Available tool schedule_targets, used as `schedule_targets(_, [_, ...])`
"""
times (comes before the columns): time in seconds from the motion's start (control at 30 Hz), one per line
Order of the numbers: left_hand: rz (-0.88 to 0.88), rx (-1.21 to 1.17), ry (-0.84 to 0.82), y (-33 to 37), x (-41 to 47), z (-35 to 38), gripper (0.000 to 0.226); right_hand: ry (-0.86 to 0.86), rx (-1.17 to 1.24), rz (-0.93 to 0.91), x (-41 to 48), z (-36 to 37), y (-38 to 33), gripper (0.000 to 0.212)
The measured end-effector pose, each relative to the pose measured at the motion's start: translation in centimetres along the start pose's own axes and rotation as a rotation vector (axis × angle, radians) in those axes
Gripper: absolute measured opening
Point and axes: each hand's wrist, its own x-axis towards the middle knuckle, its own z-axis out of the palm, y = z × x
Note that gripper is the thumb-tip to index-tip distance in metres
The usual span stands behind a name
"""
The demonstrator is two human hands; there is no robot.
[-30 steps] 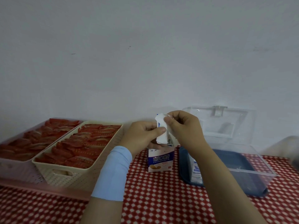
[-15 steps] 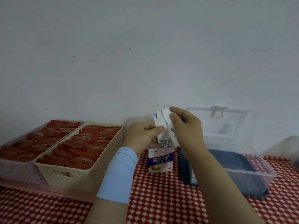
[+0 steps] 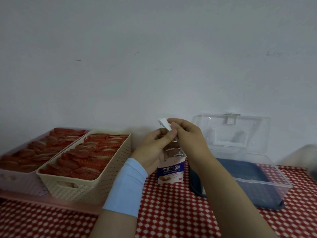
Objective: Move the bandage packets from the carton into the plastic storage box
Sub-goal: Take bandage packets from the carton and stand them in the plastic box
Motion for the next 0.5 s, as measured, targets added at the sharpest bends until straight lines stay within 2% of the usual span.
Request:
schedule_targets(0.1, [-0.010, -0.076, -0.041, 0.0, -0.2, 0.1, 0.058, -0.046, 0.021, 0.041, -0.1, 0.0, 0.0, 0.023])
schedule_targets(0.27, [-0.016, -0.057, -0.080, 0.3, -0.5, -0.7, 0.055, -0.104, -0.118, -0.027, 0.1, -0.8, -0.2, 0.032])
schedule_targets(0.37, [-0.029, -0.037, -0.123, 0.6, -0.9, -1.3, 0.039, -0.207, -0.156, -0.095, 0.0, -1.8, -0.6, 0.039])
schedule_targets(0.5, [-0.085, -0.001, -0.190, 0.9, -1.4, -1.7, 0.038, -0.232, -0.236, -0.146, -0.1, -2.5, -1.0, 0.031])
